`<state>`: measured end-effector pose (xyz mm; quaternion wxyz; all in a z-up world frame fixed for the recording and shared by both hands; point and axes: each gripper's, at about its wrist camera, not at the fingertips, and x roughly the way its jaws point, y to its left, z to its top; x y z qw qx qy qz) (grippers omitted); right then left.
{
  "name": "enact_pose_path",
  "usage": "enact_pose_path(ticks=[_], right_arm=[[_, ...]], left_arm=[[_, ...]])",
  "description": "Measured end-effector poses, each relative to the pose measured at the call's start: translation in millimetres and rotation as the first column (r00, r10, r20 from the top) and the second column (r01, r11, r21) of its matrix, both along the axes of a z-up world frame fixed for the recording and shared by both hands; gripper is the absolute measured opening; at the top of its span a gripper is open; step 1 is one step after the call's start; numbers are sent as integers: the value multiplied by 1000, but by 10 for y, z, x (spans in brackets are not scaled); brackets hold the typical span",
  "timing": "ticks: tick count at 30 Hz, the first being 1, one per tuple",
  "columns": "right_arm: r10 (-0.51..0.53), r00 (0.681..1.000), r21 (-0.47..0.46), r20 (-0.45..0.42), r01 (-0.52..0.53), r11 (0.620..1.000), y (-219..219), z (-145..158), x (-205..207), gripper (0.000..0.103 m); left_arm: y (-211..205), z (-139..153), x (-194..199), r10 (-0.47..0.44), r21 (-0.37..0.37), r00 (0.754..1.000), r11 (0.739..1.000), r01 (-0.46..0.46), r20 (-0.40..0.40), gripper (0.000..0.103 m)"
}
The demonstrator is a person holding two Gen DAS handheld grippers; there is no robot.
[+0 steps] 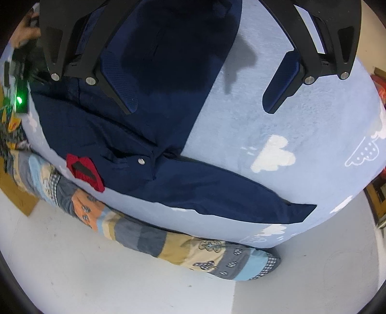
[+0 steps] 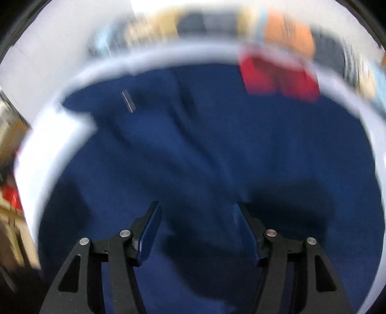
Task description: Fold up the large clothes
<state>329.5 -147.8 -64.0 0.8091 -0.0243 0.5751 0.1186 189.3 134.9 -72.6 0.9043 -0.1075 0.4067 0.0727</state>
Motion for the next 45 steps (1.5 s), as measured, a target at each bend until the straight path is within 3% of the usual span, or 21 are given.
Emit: enact_pose_path(ticks=[3,7,11,13,16,19,20,22,24,27,29,33,36,42,45], right_arm=[[-56,998,184,39,48,982,-353,240,-320,63],[-142,976,253,166,97,963,-698,678,-645,63],[-240,942,331,235,155,931,-1098,884,-702,64],[-288,931,373,225,191,908,-1328,910,-751,65],[-333,919,416,210,224,882,-1538,893,-771,66],[-363,906,477,218,226,849,-1670,952,-801,66],[-364,904,482,227,220,848,-1699,975,-831,66],[-348,906,481,240,201,854,-1786,1017,-930,66],[-344,905,471,250,197,860,-1864,1028,-1010,65],[-364,901,494,236,211,844,-1993,997,-1180,66],[-387,899,495,206,246,833,-2061,928,-1363,65],[-430,894,375,125,358,855,-2141,694,-1667,67],[-516,856,275,15,493,826,-2329,419,-1810,69],[-564,820,267,-99,568,779,-2559,135,-1745,69],[-576,814,272,-72,571,774,-2525,195,-1682,69]], left_arm=[[8,-34,-12,-6,-1,1000,1000,6,-9,103],[77,-181,-6,-52,1,997,999,52,-61,103],[262,-473,-66,-149,-109,976,985,132,-159,103],[331,-621,-157,-186,-132,961,978,162,-203,103],[359,-700,-311,-173,-45,955,985,167,-241,97],[311,-718,-410,-227,-54,941,974,221,-252,91],[290,-779,-448,-241,-63,930,971,232,-277,79],[272,-796,-568,-251,-74,927,968,240,-280,71],[254,-768,-756,-291,-143,919,955,261,-267,42],[214,-838,-991,-302,-202,914,946,253,-272,23],[150,-854,-1059,-306,-164,916,949,270,-261,21],[148,-866,-1010,-297,-177,919,950,257,-259,16],[-3,-817,-999,-295,-104,910,956,276,-292,14],[-201,-746,-1065,-316,-100,892,949,300,-323,12],[-267,-713,-1210,-348,-123,885,937,326,-309,12]])
